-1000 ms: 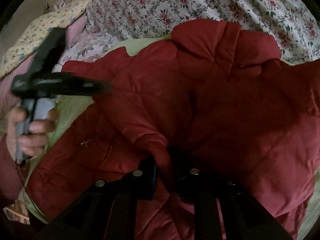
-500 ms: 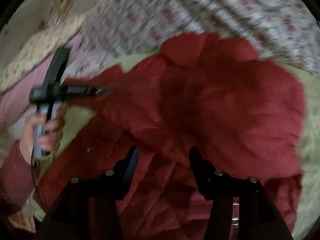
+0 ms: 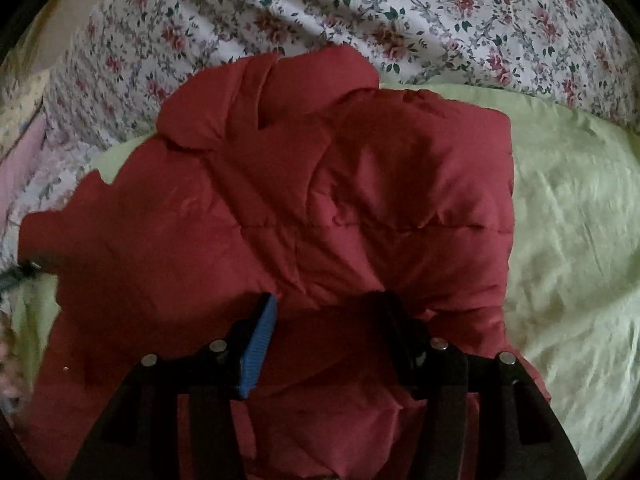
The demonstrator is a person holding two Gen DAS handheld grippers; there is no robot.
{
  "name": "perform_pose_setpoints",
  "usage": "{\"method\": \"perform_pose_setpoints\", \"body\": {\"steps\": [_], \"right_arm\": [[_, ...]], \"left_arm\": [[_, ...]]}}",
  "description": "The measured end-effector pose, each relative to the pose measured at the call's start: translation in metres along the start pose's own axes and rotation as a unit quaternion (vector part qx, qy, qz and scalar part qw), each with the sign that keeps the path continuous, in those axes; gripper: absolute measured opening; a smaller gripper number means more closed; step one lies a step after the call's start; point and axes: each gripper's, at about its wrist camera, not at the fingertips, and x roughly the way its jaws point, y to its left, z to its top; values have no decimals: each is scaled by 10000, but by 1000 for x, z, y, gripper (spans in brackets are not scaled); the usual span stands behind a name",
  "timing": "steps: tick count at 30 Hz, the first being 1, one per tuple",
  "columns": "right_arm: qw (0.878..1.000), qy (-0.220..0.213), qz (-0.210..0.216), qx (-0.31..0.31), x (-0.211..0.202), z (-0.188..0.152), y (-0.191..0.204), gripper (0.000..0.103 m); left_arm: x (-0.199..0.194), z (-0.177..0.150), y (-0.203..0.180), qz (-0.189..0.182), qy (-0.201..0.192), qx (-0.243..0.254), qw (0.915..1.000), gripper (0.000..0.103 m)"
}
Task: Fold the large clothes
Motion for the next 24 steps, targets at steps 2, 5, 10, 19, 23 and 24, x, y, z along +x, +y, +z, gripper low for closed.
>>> {"method": "perform_pose_setpoints", "body": {"steps": [2, 5, 10, 19, 23, 24], "right_arm": [[10000, 15, -31, -23, 2, 1, 1, 58], [9999, 69, -106, -93, 5, 2, 3, 58], [9998, 75, -192, -48, 0, 1, 1, 58], [9990, -74, -154, -407, -13, 9, 45, 59], [9990, 241, -174, -319, 19, 0, 35, 59], [9991, 227, -160, -312, 20, 1, 34, 59]], "left_arm": [[-4, 1, -14, -322, -9, 147, 9994, 24], [14, -2, -38, -359, 158, 415, 9984, 25], [75, -18, -44, 126, 855, 542, 9948, 27], [80, -24, -33, 9, 865, 490, 9950, 30], [80, -28, -30, -20, 817, 490, 9954, 33], [79, -28, -29, -33, 806, 468, 9956, 33]]}}
